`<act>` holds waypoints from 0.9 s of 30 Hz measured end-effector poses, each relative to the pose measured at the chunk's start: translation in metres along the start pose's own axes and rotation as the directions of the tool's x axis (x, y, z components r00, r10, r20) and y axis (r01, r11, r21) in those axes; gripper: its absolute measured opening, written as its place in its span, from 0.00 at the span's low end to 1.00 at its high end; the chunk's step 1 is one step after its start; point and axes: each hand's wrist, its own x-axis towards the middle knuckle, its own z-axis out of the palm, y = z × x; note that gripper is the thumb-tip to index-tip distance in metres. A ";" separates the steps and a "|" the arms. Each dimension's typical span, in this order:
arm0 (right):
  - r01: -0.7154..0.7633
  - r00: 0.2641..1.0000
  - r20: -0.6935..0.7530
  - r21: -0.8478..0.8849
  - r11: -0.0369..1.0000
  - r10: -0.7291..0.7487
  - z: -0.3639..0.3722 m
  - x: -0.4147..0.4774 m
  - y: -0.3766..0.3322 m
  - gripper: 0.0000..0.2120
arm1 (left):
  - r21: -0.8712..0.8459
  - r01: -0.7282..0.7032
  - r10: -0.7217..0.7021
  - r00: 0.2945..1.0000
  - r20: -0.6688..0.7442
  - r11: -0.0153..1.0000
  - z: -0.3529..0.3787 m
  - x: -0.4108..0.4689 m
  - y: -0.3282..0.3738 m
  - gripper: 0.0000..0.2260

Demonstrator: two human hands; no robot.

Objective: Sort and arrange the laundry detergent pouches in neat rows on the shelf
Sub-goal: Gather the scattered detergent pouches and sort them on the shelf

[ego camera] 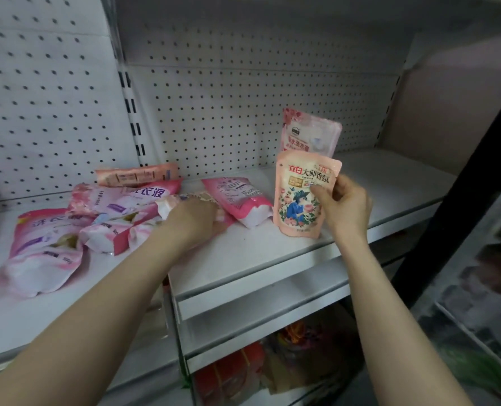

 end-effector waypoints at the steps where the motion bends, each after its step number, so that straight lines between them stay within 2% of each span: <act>1: 0.017 0.999 -0.044 -0.029 0.999 -0.018 0.004 -0.002 -0.001 0.06 | 0.039 0.006 -0.006 1.000 -0.001 0.999 -0.001 -0.005 -0.003 0.11; 5: 0.086 0.975 -0.187 -0.170 0.982 -0.118 0.020 -0.013 -0.012 0.07 | 0.092 0.045 -0.042 0.998 -0.042 0.995 -0.001 -0.021 -0.018 0.09; 9: 0.091 0.958 -0.246 -0.218 0.972 -0.145 0.022 -0.015 -0.015 0.08 | 0.196 0.095 -0.093 0.995 -0.023 0.976 -0.005 -0.029 -0.021 0.12; 11: 0.095 0.950 -0.269 -0.245 0.965 -0.162 0.014 -0.013 -0.015 0.08 | 0.173 0.120 -0.116 0.993 -0.035 0.978 -0.006 -0.025 -0.019 0.11; 13: 0.094 0.942 -0.287 -0.270 0.958 -0.173 0.007 -0.011 -0.016 0.07 | 0.093 0.127 -0.117 0.988 -0.104 0.988 -0.010 -0.014 -0.013 0.14; 16: 0.108 0.935 -0.295 -0.290 0.951 -0.196 0.004 -0.012 -0.012 0.06 | -0.099 -0.042 0.026 0.988 -0.155 0.994 -0.013 0.011 0.013 0.21; 18: 0.109 0.941 -0.277 -0.293 0.950 -0.193 0.003 -0.012 -0.008 0.06 | -0.191 -0.161 0.136 0.981 -0.135 0.968 -0.013 0.023 0.039 0.20; 20: 0.107 0.948 -0.258 -0.292 0.950 -0.186 0.001 -0.012 -0.005 0.06 | -0.238 -0.186 0.160 0.979 -0.125 0.953 -0.005 0.030 0.054 0.16; 24: 0.123 0.956 -0.230 -0.241 0.963 -0.180 -0.004 -0.016 -0.004 0.06 | -0.221 -0.192 0.146 0.967 -0.207 0.956 0.012 0.021 0.047 0.15; 27: 0.129 0.959 -0.223 -0.203 0.971 -0.174 0.004 -0.020 -0.007 0.06 | -0.268 -0.286 0.212 0.938 -0.276 0.920 0.011 -0.006 0.035 0.15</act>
